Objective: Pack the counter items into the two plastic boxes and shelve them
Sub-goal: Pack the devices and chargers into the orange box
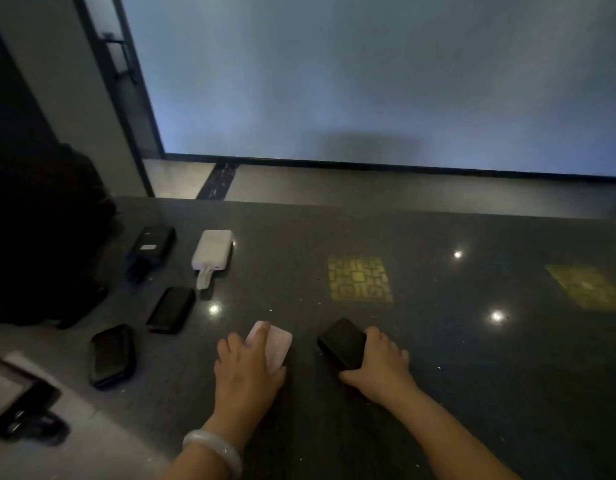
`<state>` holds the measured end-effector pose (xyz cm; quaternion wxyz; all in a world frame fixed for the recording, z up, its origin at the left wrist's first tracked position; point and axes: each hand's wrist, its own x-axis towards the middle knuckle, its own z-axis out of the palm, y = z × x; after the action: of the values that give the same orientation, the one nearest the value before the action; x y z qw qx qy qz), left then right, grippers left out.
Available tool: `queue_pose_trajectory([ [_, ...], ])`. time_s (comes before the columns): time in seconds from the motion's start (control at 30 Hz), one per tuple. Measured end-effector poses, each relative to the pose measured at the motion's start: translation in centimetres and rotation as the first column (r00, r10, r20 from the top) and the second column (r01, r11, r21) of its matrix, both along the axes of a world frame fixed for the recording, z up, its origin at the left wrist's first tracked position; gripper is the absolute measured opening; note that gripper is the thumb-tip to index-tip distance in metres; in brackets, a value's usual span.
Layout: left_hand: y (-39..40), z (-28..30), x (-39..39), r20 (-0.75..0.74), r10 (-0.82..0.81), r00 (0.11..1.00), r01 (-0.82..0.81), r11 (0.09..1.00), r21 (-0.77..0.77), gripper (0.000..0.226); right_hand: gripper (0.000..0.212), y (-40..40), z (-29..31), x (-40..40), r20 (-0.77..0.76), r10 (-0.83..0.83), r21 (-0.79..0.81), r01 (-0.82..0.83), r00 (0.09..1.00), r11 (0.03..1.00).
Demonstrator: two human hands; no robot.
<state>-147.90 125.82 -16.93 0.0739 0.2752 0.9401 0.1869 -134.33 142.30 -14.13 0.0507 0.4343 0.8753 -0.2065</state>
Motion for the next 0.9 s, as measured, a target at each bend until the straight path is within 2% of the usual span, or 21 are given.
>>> queue_pose_trajectory([
  [0.1,3.1,1.3,2.2,0.012,-0.142,0.990,0.141,0.987,0.079,0.084,0.087,0.8,1.5,4.0,-0.097,-0.099,0.012,0.100,0.990,0.995],
  [0.27,8.6,4.9,8.1,0.029,-0.364,0.931,0.353,0.916,0.190,0.081,0.081,2.5,6.1,12.4,-0.252,-0.238,0.067,0.262,0.938,0.963],
  [0.5,14.6,9.4,20.2,0.002,-0.601,0.800,0.585,0.780,0.221,0.081,0.083,3.1,11.6,28.5,-0.390,-0.433,0.113,0.509,0.813,0.853],
  [0.57,15.7,10.3,24.8,0.002,-0.663,0.749,0.643,0.727,0.240,0.078,0.084,2.4,12.3,33.6,-0.397,-0.490,0.122,0.573,0.776,0.810],
  [0.67,16.7,11.1,31.9,-0.075,-0.776,0.627,0.764,0.593,0.253,0.072,0.084,1.0,12.7,40.9,-0.389,-0.564,0.142,0.653,0.728,0.744],
  [0.77,17.2,11.4,38.3,-0.064,-0.842,0.536,0.810,0.492,0.319,0.071,0.085,-0.7,12.7,47.2,-0.393,-0.644,0.123,0.732,0.656,0.670],
  [0.9,17.6,11.4,45.8,-0.089,-0.907,0.412,0.876,0.367,0.314,0.075,0.081,-3.4,12.0,54.4,-0.392,-0.717,0.096,0.801,0.576,0.591],
])
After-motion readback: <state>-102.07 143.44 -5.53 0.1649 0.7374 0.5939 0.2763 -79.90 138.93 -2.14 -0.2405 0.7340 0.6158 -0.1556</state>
